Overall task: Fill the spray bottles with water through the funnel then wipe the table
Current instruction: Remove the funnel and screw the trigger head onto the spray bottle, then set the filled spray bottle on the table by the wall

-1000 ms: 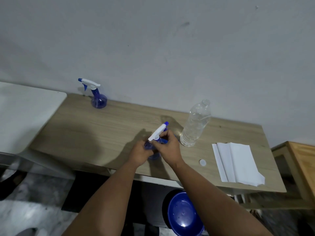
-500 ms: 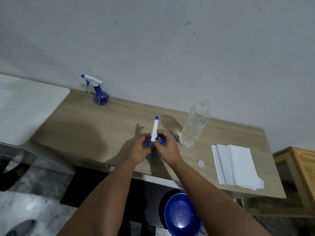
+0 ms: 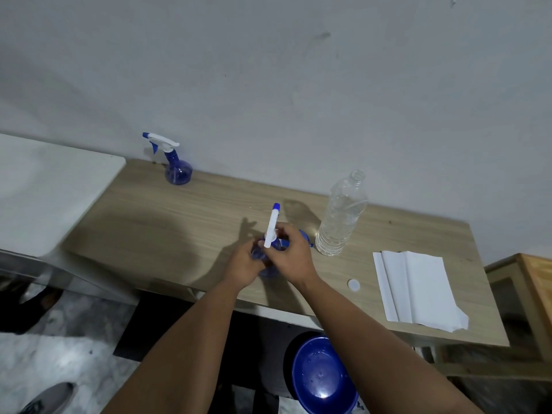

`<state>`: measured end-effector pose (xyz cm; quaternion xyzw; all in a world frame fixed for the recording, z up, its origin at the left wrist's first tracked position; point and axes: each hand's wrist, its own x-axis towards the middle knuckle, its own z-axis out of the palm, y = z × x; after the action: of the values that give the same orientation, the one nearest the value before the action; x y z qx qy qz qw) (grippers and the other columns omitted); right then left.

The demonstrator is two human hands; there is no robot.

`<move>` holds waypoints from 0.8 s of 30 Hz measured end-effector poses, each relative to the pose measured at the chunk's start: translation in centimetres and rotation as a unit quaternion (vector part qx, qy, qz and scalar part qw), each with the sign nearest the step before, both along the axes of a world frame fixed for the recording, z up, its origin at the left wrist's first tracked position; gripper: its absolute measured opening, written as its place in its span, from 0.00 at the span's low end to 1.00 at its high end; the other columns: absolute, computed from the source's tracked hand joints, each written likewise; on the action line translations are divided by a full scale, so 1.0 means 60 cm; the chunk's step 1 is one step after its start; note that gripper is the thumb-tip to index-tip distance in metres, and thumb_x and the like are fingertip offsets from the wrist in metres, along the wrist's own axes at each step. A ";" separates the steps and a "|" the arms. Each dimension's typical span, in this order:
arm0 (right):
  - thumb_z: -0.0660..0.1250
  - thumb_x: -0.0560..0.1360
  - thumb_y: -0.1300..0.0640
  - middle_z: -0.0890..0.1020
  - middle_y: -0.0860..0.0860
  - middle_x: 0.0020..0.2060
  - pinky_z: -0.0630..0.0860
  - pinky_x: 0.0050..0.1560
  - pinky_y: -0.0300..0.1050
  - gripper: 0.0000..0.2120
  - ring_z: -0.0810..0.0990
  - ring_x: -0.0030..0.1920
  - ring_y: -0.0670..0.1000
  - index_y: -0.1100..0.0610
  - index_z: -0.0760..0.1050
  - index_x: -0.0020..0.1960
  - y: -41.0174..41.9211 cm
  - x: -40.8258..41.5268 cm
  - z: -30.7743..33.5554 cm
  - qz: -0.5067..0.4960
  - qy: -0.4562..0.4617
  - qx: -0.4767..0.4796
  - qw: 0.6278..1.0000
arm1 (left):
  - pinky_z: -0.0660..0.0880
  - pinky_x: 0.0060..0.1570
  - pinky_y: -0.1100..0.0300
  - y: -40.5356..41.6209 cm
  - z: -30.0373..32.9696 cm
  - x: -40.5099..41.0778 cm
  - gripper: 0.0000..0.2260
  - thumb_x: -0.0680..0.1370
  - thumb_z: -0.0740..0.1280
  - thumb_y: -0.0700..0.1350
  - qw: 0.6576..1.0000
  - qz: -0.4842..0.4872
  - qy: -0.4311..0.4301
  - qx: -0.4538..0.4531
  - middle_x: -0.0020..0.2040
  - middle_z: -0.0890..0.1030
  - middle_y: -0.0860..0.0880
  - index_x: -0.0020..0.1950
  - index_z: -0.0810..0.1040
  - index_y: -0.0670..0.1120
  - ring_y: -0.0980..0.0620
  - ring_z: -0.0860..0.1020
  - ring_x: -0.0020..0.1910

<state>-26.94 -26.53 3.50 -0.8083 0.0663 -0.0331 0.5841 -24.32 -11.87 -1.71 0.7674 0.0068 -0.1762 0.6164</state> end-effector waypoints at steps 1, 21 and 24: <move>0.76 0.71 0.51 0.84 0.47 0.52 0.78 0.59 0.45 0.14 0.82 0.56 0.49 0.51 0.82 0.55 -0.002 -0.001 -0.002 0.007 -0.010 -0.011 1.000 | 0.78 0.60 0.56 -0.001 -0.002 0.000 0.22 0.70 0.76 0.33 1.000 0.002 -0.002 -0.007 0.56 0.86 0.44 0.63 0.80 0.42 0.54 0.84 0.54; 0.79 0.70 0.61 0.83 0.49 0.43 0.81 0.47 0.47 0.11 0.83 0.44 0.50 0.54 0.79 0.47 0.003 0.002 -0.002 -0.045 0.045 0.021 0.998 | 0.81 0.49 0.50 -0.054 0.022 -0.051 0.15 0.73 0.71 0.41 0.992 0.085 -0.010 0.094 0.44 0.85 0.54 0.54 0.79 0.59 0.50 0.84 0.45; 0.77 0.70 0.63 0.79 0.50 0.43 0.78 0.43 0.42 0.23 0.80 0.40 0.48 0.51 0.69 0.56 0.017 0.000 -0.001 -0.093 0.045 0.035 0.994 | 0.80 0.54 0.49 -0.049 0.042 -0.079 0.18 0.70 0.74 0.47 0.994 0.044 0.001 0.101 0.50 0.85 0.52 0.58 0.78 0.56 0.49 0.84 0.51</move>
<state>-26.96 -25.52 3.42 -0.7782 0.1688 -0.0483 0.6030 -29.04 -14.79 0.82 0.8247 0.0592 -0.1480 0.5426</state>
